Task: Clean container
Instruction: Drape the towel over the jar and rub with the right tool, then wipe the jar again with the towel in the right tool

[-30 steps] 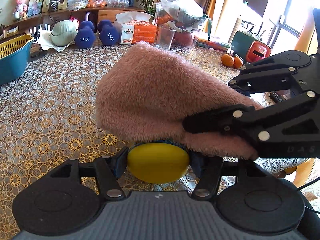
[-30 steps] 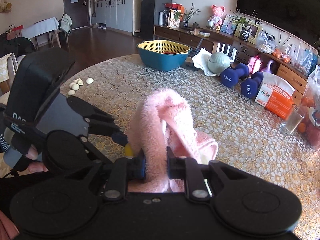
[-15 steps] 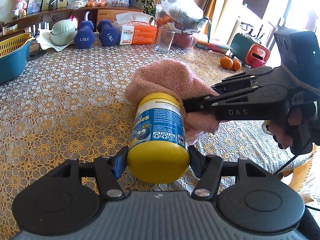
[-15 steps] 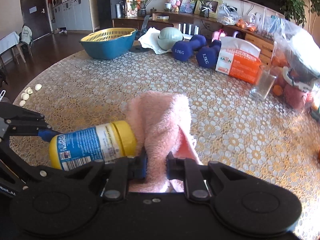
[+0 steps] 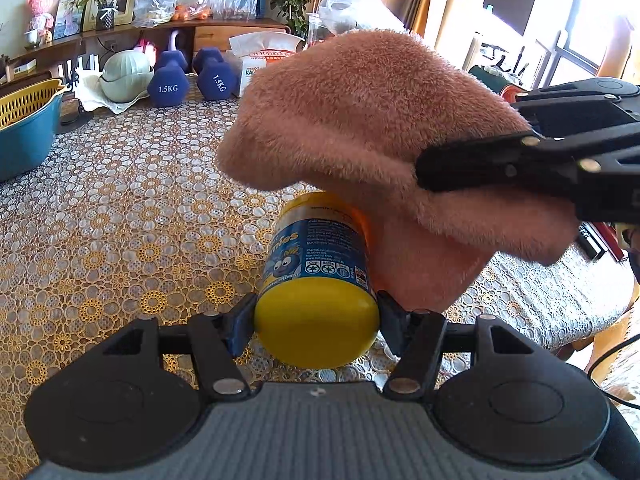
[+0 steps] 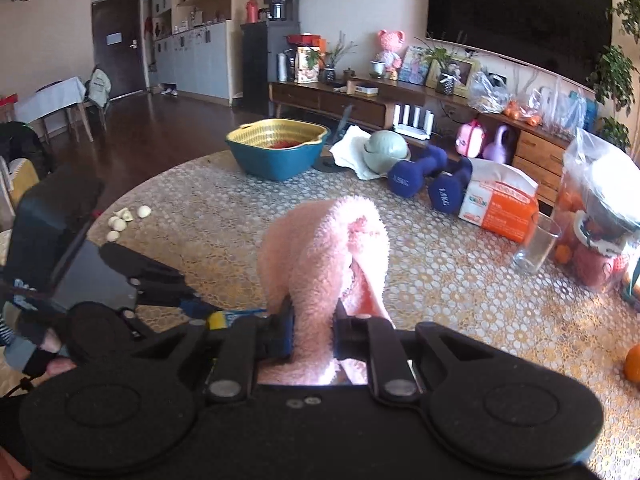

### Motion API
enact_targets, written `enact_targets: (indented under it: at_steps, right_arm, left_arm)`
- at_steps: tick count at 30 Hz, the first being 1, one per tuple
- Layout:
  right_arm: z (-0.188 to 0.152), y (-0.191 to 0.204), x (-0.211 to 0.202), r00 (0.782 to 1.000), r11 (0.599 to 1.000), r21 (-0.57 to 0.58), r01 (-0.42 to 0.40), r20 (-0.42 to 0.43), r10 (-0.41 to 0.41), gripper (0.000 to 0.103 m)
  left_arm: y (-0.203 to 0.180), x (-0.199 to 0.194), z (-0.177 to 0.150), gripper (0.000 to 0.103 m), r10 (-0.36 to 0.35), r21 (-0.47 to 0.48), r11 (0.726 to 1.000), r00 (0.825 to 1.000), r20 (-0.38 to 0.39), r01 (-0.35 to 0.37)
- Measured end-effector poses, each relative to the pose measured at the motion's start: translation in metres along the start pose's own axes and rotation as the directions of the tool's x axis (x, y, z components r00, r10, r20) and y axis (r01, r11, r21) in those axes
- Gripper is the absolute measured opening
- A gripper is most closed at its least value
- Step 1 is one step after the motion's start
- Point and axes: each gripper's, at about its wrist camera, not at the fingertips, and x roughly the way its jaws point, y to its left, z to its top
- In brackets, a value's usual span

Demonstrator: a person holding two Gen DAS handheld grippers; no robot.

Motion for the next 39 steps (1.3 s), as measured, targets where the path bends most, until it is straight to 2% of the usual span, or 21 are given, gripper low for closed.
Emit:
enact_targets:
  at_steps: [5,11,30,39]
  right_arm:
    - [-0.002,0.024,0.008,0.997,0.996,-0.049,-0.072,-0.040,0.071,0.016]
    - [-0.009,0.032,0.024,0.993,0.994,-0.050,-0.092,-0.084,0.088,0.017]
    - [-0.009,-0.024,0.053,0.994,0.997,0.061,0.053,-0.100,-0.047,0.017]
    - [-0.015,-0.044,0.067,0.991,0.991,0.118,0.068,-0.120,-0.054,0.017]
  left_arm:
    - [-0.002,0.001,0.000,0.062,0.012,0.019,1.000,1.000,-0.002,-0.012]
    - [-0.004,0.002,-0.002,0.062,0.020,0.025,1.000,1.000,-0.008,-0.020]
    - [-0.003,0.000,0.004,0.062,0.001,0.026,1.000,1.000,0.007,-0.001]
    - [0.001,0.001,0.002,0.062,-0.006,0.015,1.000,1.000,0.002,0.006]
